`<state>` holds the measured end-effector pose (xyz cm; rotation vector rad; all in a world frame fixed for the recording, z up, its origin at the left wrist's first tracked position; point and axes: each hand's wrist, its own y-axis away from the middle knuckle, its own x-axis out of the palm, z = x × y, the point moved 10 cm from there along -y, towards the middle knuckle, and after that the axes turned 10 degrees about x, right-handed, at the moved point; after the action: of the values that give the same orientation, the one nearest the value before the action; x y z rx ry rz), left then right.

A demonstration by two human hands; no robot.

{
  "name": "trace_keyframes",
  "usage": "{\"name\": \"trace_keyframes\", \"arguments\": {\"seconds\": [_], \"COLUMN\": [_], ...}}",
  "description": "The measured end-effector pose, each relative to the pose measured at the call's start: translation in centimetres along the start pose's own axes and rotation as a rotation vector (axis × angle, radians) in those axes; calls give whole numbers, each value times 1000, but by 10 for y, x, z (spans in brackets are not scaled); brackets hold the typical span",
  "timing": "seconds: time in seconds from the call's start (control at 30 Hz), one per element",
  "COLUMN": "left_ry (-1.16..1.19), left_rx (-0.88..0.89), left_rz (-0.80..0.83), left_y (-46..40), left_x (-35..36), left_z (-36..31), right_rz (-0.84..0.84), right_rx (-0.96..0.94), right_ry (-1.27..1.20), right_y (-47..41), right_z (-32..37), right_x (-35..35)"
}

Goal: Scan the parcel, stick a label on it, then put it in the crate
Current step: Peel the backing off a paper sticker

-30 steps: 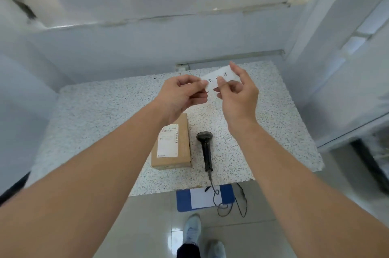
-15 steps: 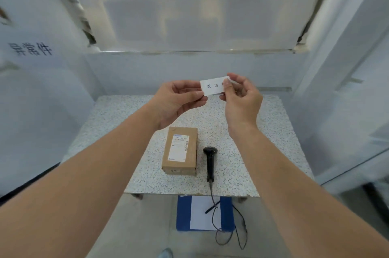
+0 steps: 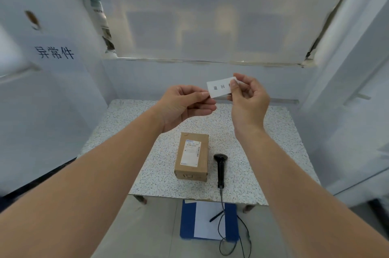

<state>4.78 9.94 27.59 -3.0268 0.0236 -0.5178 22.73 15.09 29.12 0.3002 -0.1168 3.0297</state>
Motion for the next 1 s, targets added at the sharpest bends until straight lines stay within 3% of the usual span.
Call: {"name": "trace_keyframes", "arguments": {"seconds": [1.0], "left_ry": [-144], "left_rx": [1], "left_rz": [45], "left_y": [25], "left_x": [8], "left_z": [5], "right_rz": [-36], "right_rx": [21], "right_ry": [72], "right_y": [32], "right_z": [-5], "right_x": [-16]}}
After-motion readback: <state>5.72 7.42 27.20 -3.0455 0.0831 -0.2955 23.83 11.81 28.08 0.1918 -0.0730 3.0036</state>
